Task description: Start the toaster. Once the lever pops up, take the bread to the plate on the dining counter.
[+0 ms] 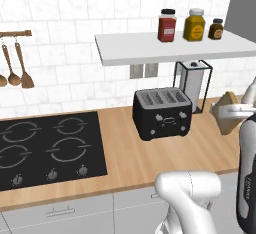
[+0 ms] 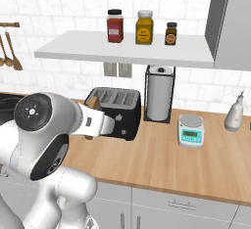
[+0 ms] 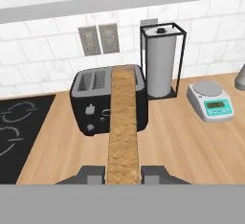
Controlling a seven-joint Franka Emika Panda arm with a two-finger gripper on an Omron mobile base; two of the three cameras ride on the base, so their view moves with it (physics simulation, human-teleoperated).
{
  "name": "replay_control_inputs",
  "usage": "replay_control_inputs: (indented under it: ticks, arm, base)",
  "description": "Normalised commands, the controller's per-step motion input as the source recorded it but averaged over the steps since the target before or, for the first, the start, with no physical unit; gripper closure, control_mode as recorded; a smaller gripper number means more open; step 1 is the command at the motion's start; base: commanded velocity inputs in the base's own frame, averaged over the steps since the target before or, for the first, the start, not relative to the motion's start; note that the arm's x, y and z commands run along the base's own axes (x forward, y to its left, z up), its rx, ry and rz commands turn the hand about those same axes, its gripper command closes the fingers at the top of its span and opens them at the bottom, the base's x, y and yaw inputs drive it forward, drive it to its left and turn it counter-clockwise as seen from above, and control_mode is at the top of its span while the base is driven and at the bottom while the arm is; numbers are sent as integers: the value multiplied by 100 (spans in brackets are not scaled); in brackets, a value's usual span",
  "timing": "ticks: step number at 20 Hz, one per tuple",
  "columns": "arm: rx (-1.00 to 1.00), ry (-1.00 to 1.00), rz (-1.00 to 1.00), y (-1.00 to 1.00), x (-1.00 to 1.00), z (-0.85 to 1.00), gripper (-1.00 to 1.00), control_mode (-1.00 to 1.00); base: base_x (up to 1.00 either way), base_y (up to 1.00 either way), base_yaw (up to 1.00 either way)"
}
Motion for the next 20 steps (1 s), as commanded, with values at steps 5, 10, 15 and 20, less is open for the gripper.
replay_control_inputs:
  ticks: [5, 10, 15, 20]
  arm:
    - [1, 5, 0, 6, -36, -6, 100, -100]
    - [0, 0, 0, 0, 0, 0, 100, -100]
    - [0, 0, 1, 0, -37, -4, 100, 100]
    - [0, 0, 0, 0, 0, 0, 100, 100]
  base:
    - [0, 0, 0]
    - [0, 0, 0]
    - [-39, 0, 7]
    - [-72, 0, 66]
